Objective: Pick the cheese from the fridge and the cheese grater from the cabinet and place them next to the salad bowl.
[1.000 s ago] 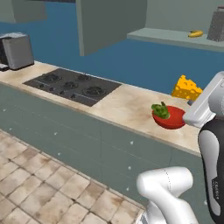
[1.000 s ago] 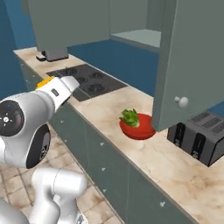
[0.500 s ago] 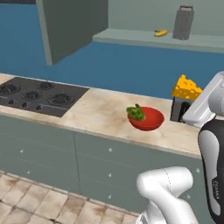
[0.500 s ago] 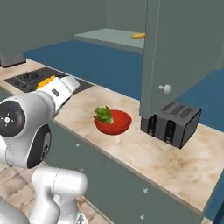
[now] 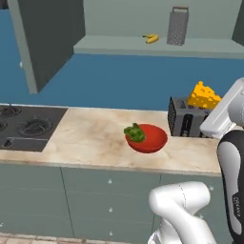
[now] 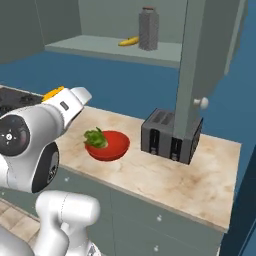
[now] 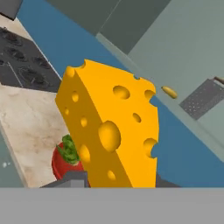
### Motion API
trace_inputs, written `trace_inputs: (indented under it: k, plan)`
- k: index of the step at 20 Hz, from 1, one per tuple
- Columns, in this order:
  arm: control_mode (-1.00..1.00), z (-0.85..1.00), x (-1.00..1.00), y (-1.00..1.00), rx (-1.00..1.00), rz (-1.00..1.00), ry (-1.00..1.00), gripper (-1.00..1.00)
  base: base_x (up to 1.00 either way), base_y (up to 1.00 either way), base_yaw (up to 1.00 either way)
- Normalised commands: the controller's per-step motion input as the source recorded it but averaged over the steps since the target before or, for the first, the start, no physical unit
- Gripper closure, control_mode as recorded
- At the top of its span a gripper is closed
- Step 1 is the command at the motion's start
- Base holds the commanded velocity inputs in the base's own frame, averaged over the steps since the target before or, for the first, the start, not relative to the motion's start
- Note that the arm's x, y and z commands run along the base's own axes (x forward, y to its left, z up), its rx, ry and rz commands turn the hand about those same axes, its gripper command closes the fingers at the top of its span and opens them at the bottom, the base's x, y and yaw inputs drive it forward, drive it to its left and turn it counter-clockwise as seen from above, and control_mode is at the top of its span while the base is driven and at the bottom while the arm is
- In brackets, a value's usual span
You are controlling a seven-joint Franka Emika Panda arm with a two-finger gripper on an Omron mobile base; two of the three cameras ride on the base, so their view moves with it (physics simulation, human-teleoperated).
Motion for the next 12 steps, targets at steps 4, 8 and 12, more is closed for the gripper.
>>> trace_inputs:
  k: [4, 8, 12]
  plan:
    - [1.00, 0.00, 0.00, 0.00, 0.00, 0.00, 0.00, 1.00, 0.29, 0.56, -0.37]
    - [1.00, 0.00, 0.00, 0.00, 0.00, 0.00, 0.00, 1.00, 0.33, 0.40, -0.39]
    - [1.00, 0.00, 0.00, 0.00, 0.00, 0.00, 0.00, 1.00, 0.58, 0.13, -0.40]
